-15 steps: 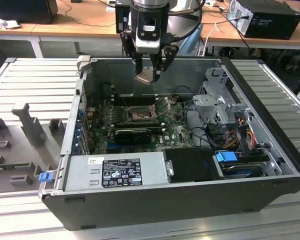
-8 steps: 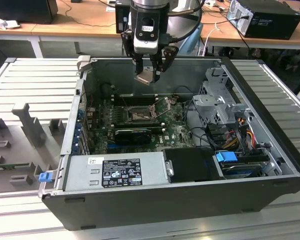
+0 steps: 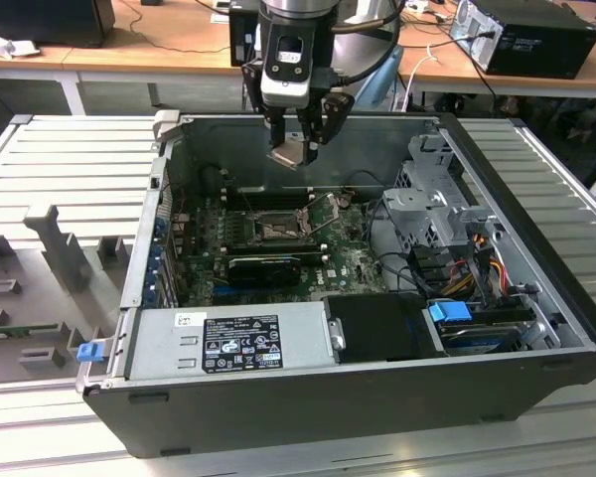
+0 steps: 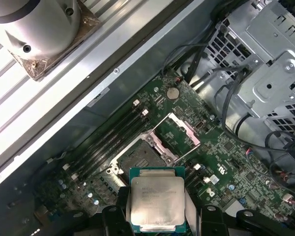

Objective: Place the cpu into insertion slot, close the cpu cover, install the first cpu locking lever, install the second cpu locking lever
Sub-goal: 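Place the cpu into insertion slot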

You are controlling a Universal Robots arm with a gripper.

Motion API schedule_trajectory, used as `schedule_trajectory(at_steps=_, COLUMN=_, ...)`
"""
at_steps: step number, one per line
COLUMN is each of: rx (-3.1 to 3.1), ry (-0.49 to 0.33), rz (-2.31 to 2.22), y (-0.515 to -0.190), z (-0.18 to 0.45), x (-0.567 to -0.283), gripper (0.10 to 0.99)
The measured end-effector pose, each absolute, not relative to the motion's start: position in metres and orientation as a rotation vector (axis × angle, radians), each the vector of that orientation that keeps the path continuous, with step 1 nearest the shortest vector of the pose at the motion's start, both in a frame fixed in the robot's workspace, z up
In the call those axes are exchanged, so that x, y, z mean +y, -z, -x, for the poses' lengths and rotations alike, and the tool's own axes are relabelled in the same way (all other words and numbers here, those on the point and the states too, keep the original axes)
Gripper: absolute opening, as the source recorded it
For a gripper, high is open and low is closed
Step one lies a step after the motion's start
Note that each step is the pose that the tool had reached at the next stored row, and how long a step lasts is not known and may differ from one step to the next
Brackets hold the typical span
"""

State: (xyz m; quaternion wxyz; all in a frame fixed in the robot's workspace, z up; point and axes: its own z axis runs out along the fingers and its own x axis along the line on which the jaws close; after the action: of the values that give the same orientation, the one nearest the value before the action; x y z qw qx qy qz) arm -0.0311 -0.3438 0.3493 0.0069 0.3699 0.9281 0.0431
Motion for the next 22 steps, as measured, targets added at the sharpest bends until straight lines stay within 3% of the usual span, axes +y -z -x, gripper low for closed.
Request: schedule_trajectory(at_steps=22, rx=2.819, ry=-0.133, rz=-1.335, y=-0.3477, z=0.0312, x=-0.3438, gripper=0.529)
